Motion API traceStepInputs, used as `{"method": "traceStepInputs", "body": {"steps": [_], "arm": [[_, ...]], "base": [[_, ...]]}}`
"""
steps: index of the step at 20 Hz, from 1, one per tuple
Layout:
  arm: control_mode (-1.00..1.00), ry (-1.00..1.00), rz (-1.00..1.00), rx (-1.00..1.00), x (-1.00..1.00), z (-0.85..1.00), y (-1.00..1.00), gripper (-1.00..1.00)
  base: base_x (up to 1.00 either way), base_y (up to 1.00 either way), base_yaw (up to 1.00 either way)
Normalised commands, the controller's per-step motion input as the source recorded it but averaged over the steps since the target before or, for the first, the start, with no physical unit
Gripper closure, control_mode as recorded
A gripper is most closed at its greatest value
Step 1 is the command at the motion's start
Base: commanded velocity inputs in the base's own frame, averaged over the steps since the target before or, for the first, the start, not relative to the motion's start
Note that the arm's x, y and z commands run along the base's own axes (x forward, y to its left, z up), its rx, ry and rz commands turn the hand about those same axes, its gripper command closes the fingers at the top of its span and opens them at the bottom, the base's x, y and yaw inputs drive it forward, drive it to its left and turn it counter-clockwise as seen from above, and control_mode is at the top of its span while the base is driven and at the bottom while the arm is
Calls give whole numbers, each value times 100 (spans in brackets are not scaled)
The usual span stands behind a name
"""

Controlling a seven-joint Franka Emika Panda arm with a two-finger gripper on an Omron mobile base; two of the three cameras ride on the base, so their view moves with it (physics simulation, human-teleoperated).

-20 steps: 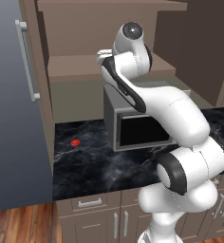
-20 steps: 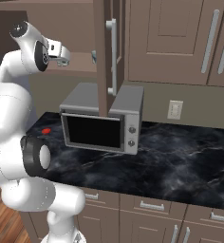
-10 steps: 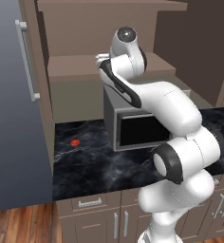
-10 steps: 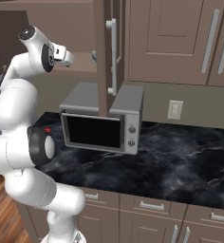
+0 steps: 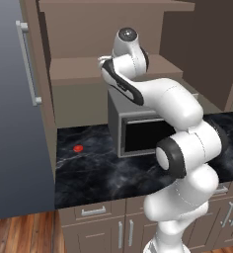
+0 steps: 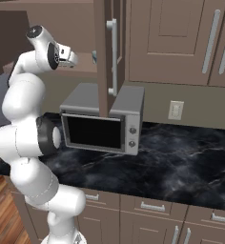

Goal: Restock the canned food cabinet by taking the new fresh canned food from the counter and placing it in the cabinet. Then, take the old canned food from the cabinet and place it on the counter.

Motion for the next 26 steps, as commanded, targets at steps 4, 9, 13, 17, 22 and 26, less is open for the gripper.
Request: {"method": "traceStepInputs", "body": {"steps": [4,9,13,17,22,26], "arm": [[-100,5,-1,0,44,-7,10,-100],[-100,5,-1,0,37,-14,12,-100],[-100,9,0,0,21,-41,5,100],[-100,7,0,0,4,-58,0,100],[-100,-2,0,-1,0,-11,0,100],[-100,0,0,0,-37,-7,0,100]], "base": [[0,0,0],[0,0,0],[0,0,0],[0,0,0],[0,0,0],[0,0,0]]}}
